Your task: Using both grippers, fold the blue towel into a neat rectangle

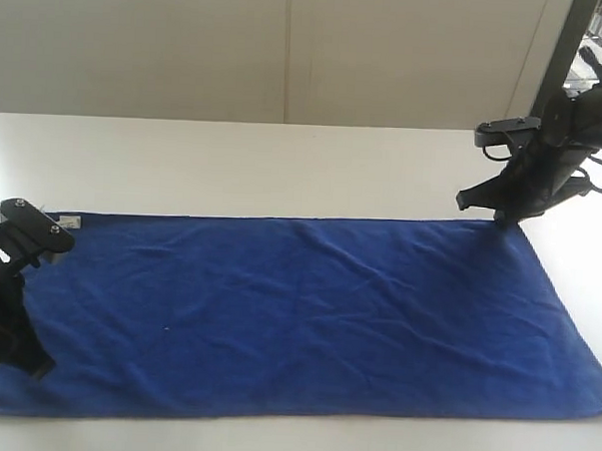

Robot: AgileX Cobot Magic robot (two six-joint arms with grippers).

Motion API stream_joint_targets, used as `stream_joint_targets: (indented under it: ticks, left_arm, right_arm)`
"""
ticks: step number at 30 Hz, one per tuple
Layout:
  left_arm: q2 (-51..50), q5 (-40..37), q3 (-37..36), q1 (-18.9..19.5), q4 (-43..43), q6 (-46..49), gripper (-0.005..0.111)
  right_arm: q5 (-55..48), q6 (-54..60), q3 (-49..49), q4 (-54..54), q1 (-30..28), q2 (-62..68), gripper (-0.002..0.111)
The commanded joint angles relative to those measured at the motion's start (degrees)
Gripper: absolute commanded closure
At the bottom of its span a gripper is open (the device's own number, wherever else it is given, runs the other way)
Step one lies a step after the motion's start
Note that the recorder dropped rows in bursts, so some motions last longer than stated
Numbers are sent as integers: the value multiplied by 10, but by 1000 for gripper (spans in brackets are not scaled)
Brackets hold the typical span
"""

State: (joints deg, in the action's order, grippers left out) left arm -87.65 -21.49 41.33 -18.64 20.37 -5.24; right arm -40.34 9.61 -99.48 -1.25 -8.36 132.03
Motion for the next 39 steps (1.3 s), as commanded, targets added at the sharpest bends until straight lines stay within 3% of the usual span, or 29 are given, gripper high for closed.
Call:
stream_joint_targets:
  ticks: [1,7,22,33,39]
  left_arm:
    - [3,-6,1,2,-9,0,107]
    - [3,-4,1,2,-11,0,107]
    - [3,-4,1,2,-11,0,107]
    - [3,-4,1,2,-11,0,107]
    - [3,-2,0,2,-26,0,107]
  right_arm:
    - [0,7,-5,-15,-4,18,108]
    - [16,-26,-5,-63,-4,20,108]
    - [31,-27,-5,-67,-31,21,108]
    - [62,22,-5,16,-30,-29,108]
    - [8,22,-4,23,-30,-76,108]
